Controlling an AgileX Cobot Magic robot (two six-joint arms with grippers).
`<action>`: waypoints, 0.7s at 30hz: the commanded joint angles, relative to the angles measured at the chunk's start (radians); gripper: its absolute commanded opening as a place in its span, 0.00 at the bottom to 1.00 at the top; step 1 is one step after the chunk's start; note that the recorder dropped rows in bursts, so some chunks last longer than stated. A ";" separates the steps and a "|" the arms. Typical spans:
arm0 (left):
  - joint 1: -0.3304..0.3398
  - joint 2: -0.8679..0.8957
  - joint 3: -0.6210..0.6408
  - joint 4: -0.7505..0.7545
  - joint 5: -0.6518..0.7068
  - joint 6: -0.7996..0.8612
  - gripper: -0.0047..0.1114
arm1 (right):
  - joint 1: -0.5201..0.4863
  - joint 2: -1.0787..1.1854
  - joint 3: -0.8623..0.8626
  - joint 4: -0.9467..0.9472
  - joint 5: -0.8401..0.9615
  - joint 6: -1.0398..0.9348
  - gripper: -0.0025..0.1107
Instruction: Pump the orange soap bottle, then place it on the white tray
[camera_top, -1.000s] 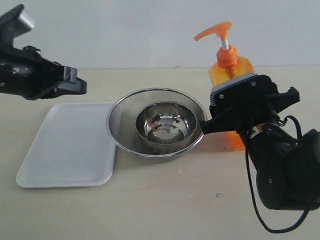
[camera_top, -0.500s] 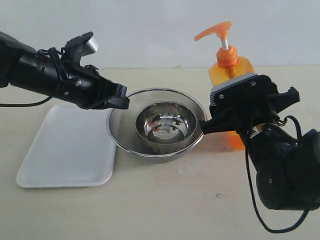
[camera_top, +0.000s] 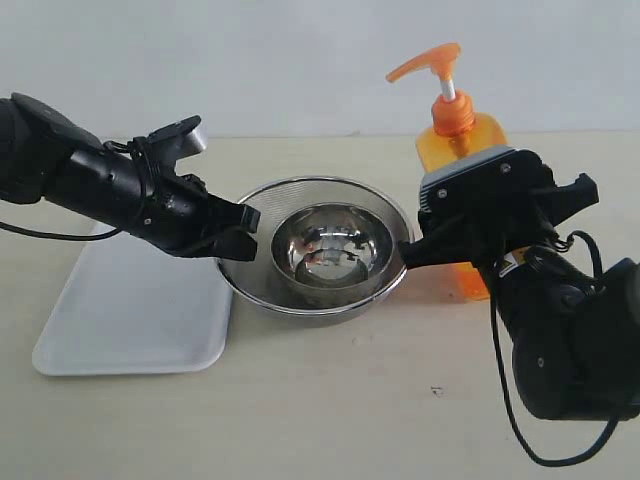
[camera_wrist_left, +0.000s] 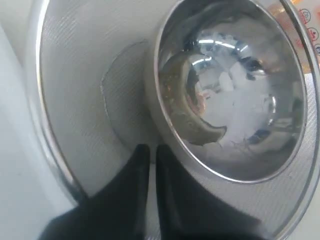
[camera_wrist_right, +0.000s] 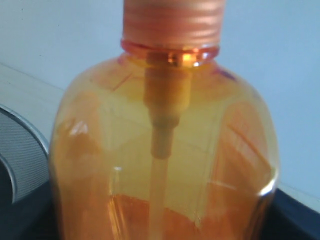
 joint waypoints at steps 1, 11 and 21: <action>-0.031 0.000 -0.006 -0.004 -0.012 -0.006 0.08 | -0.004 -0.002 0.004 -0.021 0.003 0.008 0.02; -0.060 0.000 -0.046 -0.016 -0.023 -0.007 0.08 | -0.004 -0.002 0.004 -0.018 0.003 0.008 0.02; -0.060 0.000 -0.046 0.019 -0.064 -0.029 0.08 | -0.004 -0.002 0.004 -0.018 0.003 0.008 0.02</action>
